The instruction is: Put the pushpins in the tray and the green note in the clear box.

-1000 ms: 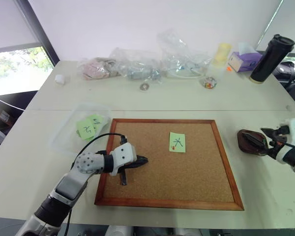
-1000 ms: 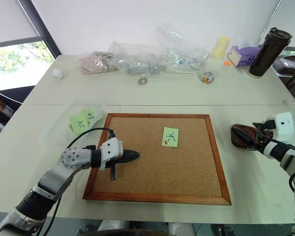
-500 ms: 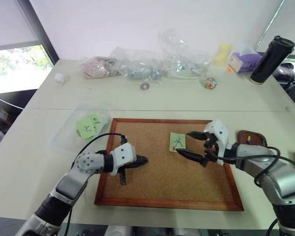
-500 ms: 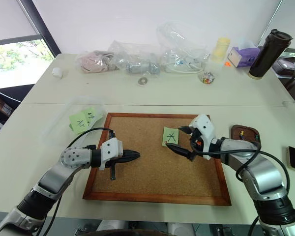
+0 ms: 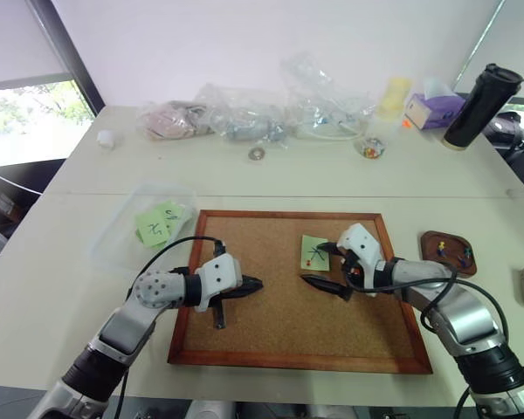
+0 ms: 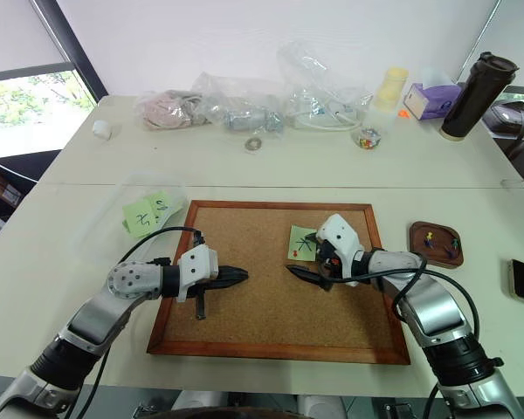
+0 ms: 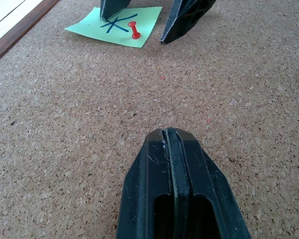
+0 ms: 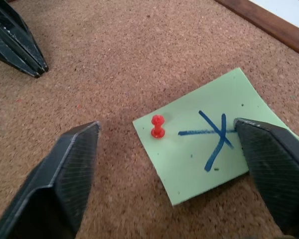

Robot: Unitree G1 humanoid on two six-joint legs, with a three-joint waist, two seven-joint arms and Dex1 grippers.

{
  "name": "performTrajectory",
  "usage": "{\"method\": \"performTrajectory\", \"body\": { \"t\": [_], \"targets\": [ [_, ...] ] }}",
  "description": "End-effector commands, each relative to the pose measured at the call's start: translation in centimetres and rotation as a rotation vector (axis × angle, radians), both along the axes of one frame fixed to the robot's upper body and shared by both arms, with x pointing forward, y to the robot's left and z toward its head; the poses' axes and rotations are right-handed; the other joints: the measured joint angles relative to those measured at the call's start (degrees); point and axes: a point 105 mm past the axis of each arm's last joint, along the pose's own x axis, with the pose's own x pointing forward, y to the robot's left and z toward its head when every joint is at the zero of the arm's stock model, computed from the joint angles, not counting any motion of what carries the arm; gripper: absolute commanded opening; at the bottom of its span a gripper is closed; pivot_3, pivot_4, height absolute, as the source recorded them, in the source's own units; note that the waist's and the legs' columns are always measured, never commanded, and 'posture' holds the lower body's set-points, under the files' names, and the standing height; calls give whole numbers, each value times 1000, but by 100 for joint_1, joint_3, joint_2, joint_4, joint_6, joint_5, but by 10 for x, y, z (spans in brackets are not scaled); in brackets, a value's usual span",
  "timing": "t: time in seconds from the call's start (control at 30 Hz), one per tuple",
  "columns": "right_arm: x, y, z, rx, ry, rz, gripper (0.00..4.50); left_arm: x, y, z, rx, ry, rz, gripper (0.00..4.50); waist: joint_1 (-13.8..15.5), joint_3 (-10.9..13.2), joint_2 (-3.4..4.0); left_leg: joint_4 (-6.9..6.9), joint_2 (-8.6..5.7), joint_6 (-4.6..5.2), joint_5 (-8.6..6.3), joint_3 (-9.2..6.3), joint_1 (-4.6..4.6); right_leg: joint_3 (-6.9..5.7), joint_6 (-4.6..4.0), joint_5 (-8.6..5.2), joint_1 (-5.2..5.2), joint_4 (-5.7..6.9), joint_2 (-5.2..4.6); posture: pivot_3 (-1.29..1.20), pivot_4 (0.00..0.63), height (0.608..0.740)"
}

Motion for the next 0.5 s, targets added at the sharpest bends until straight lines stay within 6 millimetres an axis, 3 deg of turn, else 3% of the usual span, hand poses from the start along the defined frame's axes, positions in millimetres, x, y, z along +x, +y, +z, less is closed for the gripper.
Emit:
{"method": "performTrajectory", "body": {
  "t": [0.03,0.2,0.33,0.5],
  "targets": [
    [1,4,1,-2,-22,19,2697,-5,13,-36,108,115,61,0,3,0,0,0,0,0,0,0,0,0,0,0,0,0,0,0,150,740],
    [-1,7,1,1,-22,29,84,-5,13,-37,109,115,61,0,-2,-1,1,0,0,0,0,0,0,0,0,0,0,0,-1,0,150,740],
    [-5,8,-4,-27,-24,49,34,-5,13,-37,109,116,62,0,-1,-3,0,0,0,0,0,0,1,0,0,0,1,0,-1,0,150,740],
    [-4,11,10,26,-44,47,34,-6,12,-37,108,119,61,0,-1,-3,0,0,0,0,0,0,1,0,-1,0,1,0,-2,0,150,740]
  ]
}}
